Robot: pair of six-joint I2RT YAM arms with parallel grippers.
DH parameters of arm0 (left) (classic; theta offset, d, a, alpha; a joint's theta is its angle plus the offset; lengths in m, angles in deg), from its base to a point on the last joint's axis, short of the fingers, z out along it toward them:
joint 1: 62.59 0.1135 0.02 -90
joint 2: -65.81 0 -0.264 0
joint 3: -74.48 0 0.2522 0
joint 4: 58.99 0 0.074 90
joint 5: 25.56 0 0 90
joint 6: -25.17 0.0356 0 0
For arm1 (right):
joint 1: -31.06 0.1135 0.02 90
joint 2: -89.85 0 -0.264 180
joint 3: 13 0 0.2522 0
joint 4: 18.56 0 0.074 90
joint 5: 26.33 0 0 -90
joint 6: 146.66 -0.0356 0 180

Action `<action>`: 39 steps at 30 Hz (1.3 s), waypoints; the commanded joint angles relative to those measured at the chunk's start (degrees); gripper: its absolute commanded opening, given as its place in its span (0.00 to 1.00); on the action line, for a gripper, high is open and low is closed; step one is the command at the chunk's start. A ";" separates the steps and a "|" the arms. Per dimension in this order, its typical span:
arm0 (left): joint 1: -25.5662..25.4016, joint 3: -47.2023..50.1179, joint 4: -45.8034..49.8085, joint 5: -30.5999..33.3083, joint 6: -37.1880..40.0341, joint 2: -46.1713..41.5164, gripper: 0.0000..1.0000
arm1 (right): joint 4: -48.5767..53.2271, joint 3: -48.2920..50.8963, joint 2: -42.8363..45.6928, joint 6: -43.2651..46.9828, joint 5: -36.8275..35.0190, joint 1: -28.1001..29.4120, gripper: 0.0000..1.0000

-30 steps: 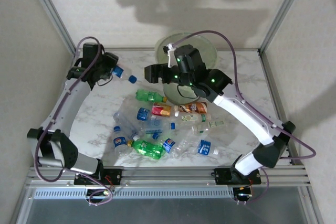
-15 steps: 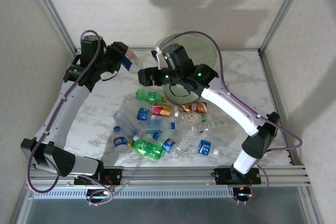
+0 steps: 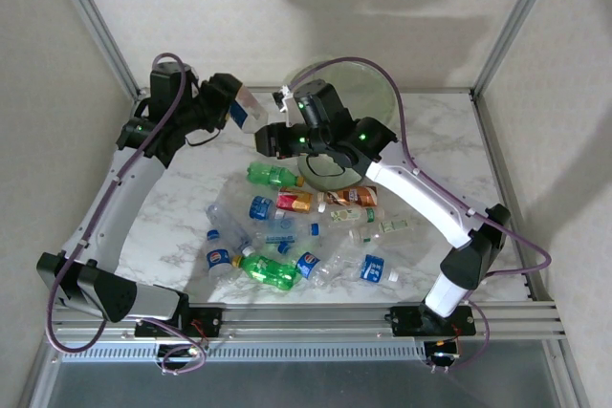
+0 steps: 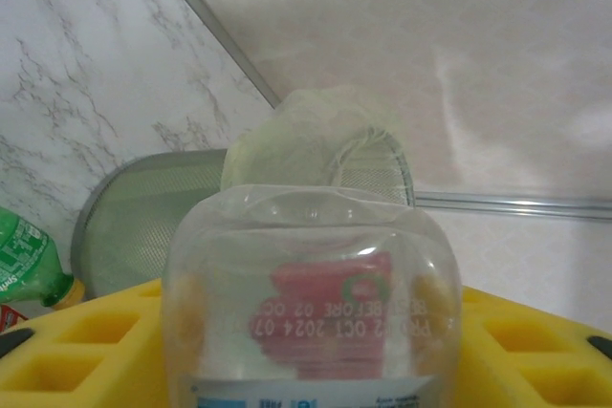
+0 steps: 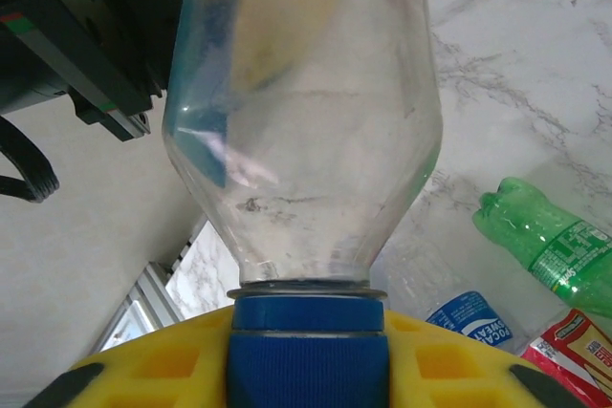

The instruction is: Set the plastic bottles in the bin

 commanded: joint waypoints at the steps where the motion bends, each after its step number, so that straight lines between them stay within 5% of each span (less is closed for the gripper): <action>1: -0.67 -1.89 -0.49 -1.45 -0.12 -1.34 0.68 | -0.77 -0.56 1.52 0.11 -1.42 -0.02 0.30; 5: -1.06 -2.53 -0.49 -0.04 1.44 -1.74 0.81 | -0.47 -0.90 2.71 0.16 -4.23 -0.03 0.29; 8: -1.99 -4.75 1.28 2.47 4.17 -1.33 1.00 | 1.25 -2.81 2.95 0.41 -6.66 -0.31 0.29; 15: -6.19 -16.40 11.50 16.10 15.84 0.96 0.99 | 6.21 -4.86 5.09 0.01 -9.64 -7.05 0.29; 25: -6.08 -6.98 3.54 22.47 16.13 -7.55 1.00 | 10.78 -1.16 4.43 1.42 -7.79 -17.21 0.30; 28: -6.04 -6.40 5.79 22.87 16.52 -6.97 0.99 | 11.00 -1.62 3.50 2.08 -7.76 -17.33 0.37; 34: -6.06 -1.59 9.07 23.31 16.50 -8.02 0.99 | 12.05 -2.89 2.46 2.10 -10.26 -17.51 0.66; 39: -6.15 3.18 12.09 24.22 17.13 -9.62 0.99 | 13.20 -4.52 2.68 2.50 -12.39 -17.52 0.73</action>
